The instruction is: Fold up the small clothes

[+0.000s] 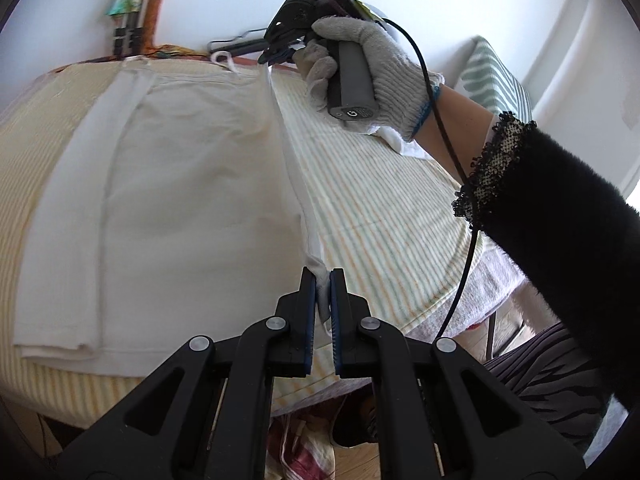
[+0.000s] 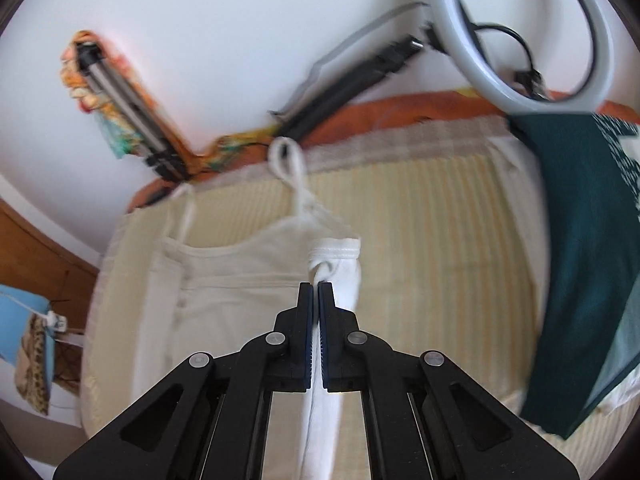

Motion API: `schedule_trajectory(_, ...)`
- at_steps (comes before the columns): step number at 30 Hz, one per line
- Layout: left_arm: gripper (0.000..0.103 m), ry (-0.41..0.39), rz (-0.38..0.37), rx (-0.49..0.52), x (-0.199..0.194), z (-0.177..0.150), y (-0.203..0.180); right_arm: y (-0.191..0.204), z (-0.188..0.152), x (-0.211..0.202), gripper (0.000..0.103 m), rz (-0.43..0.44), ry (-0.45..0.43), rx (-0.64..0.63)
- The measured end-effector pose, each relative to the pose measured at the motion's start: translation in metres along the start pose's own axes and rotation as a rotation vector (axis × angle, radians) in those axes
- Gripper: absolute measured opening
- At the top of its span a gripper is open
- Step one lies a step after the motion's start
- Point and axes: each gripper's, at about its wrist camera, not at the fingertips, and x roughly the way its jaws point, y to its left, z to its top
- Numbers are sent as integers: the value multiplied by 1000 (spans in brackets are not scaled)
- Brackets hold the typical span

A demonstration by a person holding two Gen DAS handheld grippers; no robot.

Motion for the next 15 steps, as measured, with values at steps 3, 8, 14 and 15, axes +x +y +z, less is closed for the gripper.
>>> schedule_trajectory(3,4,-10,25,-26,-11,-1,14,23,0,9,2,10,4,-28)
schedule_trajectory(8,4,-7,58,-80,-19,-5,40,56,-2,31,2,11,18,-73)
schedule_trajectory(14,4,1,87,-109,-19,-11,58,79,-9,57,2,-5,52,-104)
schedule_trajectory(15,4,0,90,-111,-19,-11,59,81,-10,60,2,-6,55,-107)
